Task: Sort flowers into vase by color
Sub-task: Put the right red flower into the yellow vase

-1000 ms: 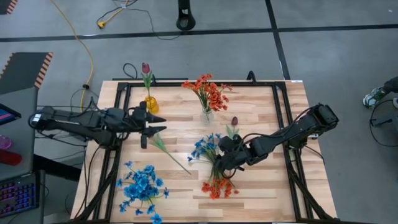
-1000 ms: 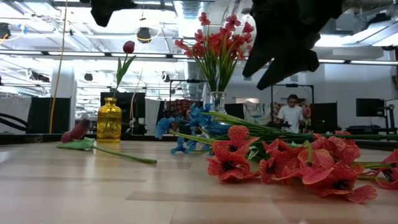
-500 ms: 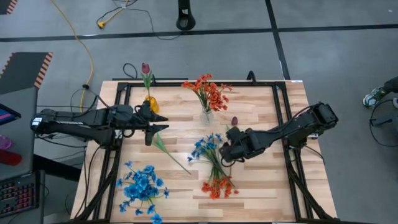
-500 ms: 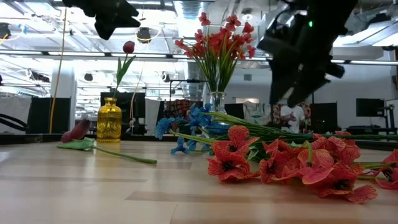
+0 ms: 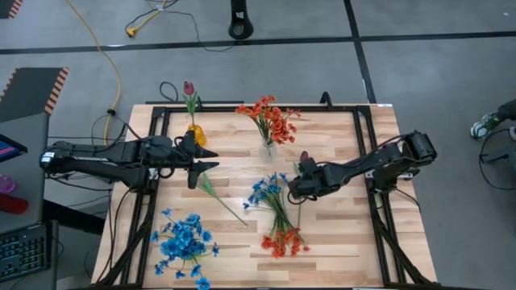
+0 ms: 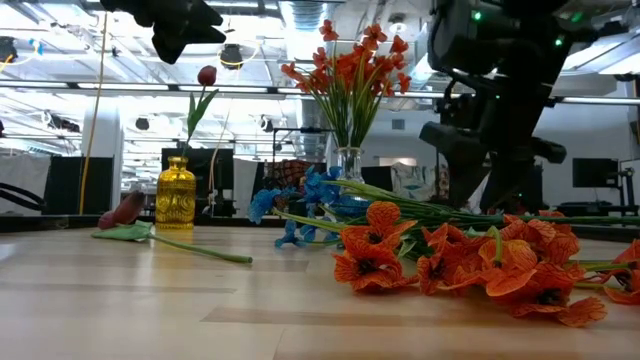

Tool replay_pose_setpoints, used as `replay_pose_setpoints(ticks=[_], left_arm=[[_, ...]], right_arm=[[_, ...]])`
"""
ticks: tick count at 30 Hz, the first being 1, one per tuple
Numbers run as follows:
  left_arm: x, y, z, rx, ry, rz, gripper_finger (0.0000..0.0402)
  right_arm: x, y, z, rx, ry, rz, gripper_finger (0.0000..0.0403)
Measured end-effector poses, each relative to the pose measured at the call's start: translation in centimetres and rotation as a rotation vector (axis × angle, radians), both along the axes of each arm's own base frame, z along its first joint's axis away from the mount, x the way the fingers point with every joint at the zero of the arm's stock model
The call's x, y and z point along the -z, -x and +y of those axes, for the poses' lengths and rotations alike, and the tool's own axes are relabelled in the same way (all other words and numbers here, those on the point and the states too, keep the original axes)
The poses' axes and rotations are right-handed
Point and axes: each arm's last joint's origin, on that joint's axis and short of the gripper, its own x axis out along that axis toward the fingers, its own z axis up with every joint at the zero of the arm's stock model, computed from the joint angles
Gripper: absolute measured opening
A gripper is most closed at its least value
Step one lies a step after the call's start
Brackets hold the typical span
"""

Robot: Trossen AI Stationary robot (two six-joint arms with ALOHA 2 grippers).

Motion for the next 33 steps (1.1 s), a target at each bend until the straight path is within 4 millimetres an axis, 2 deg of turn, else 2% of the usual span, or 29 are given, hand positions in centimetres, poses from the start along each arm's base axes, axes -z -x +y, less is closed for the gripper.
replay_pose_setpoints(ticks=[14, 20, 25, 30, 33], left_arm=[[0.0, 0.0, 0.0, 0.000, 0.000, 0.000, 0.0132], [0.0, 0.0, 0.0, 0.000, 0.000, 0.001, 0.0132], [0.0, 0.0, 0.0, 0.000, 0.000, 0.000, 0.0132], [0.0, 0.0, 0.0, 0.000, 0.000, 0.000, 0.0132], [0.0, 0.0, 0.0, 0.000, 0.001, 0.000, 0.0132]], right_arm=[[2.6, 1.1, 0.2, 0.029, -0.055, -0.069, 0.0276], [2.7, 1.3, 0.5, 0.038, -0.058, -0.079, 0.0272], [3.3, 1.1, 0.2, 0.048, -0.050, -0.057, 0.0241], [5.3, 0.5, 0.1, 0.058, -0.043, 0.003, 0.0192], [5.8, 0.1, 0.3, 0.054, -0.024, 0.025, 0.0159]])
